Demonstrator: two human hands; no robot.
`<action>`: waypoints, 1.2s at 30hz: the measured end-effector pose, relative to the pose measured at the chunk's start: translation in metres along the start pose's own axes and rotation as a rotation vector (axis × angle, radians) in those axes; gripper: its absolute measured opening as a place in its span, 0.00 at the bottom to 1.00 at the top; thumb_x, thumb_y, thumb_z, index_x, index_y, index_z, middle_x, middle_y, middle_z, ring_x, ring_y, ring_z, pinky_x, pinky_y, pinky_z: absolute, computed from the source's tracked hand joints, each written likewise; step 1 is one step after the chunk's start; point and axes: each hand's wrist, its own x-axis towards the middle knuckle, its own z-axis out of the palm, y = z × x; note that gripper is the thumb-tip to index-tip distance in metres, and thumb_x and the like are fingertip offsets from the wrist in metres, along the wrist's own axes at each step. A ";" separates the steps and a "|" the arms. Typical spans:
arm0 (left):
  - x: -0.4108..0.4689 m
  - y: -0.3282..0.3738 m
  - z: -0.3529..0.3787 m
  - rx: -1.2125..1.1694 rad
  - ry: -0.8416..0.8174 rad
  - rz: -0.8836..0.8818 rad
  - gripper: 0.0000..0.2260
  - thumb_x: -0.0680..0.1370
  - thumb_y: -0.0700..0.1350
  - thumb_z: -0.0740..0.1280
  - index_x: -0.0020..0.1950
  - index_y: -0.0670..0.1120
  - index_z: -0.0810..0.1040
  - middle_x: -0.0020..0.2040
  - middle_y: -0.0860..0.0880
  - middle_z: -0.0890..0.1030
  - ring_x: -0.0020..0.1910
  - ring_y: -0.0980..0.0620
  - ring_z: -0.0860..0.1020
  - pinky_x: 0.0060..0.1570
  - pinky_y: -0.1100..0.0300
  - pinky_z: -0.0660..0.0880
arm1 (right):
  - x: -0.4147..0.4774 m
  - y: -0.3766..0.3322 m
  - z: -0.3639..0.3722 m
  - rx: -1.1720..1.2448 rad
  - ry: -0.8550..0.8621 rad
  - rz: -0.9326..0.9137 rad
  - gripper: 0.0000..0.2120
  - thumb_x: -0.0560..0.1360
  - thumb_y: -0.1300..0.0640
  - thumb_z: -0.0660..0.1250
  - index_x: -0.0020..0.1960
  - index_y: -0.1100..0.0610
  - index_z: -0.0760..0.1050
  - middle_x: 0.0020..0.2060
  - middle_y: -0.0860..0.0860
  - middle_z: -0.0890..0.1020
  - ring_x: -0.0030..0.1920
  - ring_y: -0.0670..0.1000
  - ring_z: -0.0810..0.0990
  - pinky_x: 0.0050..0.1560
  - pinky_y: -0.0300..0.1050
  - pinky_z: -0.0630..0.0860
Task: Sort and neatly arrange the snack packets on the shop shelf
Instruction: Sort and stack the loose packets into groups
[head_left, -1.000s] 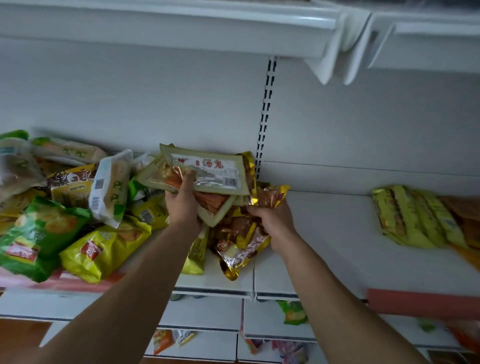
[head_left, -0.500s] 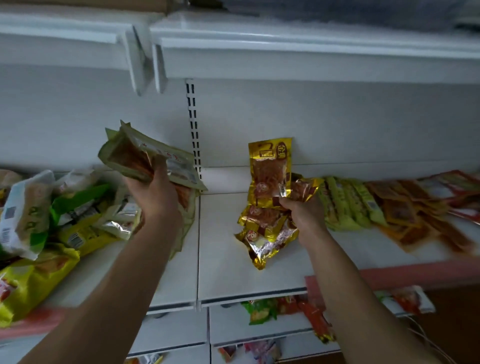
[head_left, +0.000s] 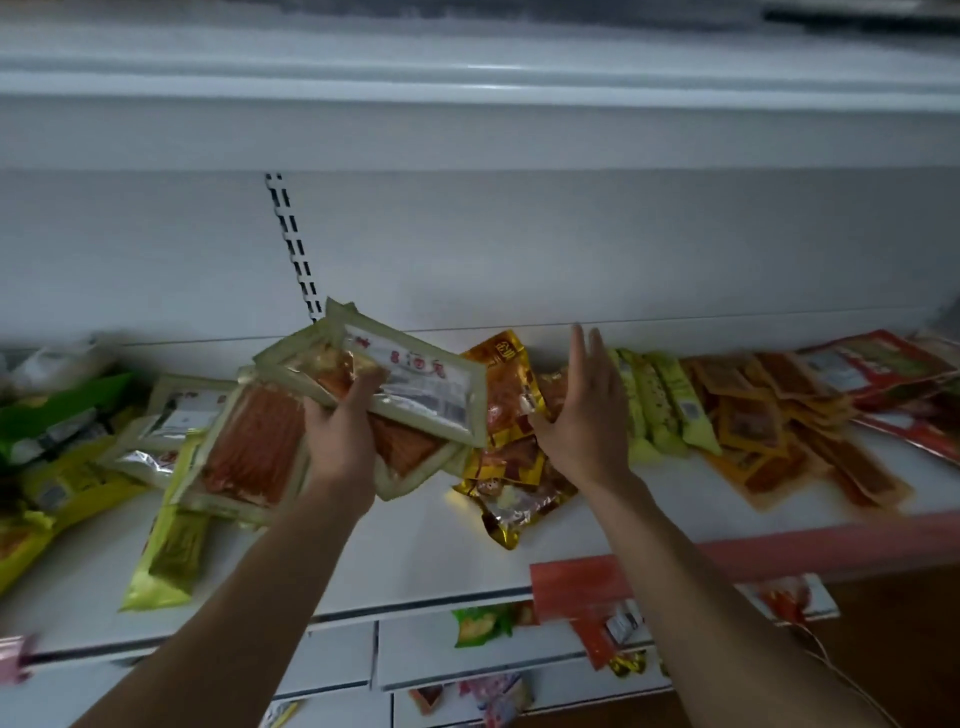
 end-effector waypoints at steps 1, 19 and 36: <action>0.001 -0.004 0.002 0.029 -0.047 -0.039 0.26 0.68 0.50 0.78 0.63 0.52 0.73 0.52 0.47 0.83 0.49 0.46 0.84 0.44 0.48 0.82 | -0.001 0.001 0.002 -0.021 0.008 -0.046 0.48 0.73 0.48 0.73 0.80 0.51 0.45 0.79 0.57 0.49 0.78 0.61 0.51 0.76 0.58 0.55; 0.004 -0.050 0.001 1.616 -0.536 0.493 0.33 0.77 0.70 0.45 0.79 0.57 0.56 0.80 0.53 0.48 0.79 0.48 0.42 0.77 0.49 0.45 | 0.009 -0.017 0.005 -0.008 -0.183 -0.448 0.19 0.77 0.58 0.63 0.67 0.53 0.75 0.74 0.54 0.67 0.75 0.56 0.62 0.75 0.55 0.56; 0.024 -0.020 -0.098 1.875 -0.290 0.602 0.31 0.80 0.58 0.42 0.80 0.44 0.48 0.80 0.42 0.51 0.79 0.44 0.49 0.75 0.48 0.39 | -0.021 -0.093 0.092 -0.109 -0.320 -0.397 0.24 0.79 0.39 0.57 0.71 0.47 0.69 0.71 0.50 0.70 0.69 0.55 0.68 0.65 0.52 0.69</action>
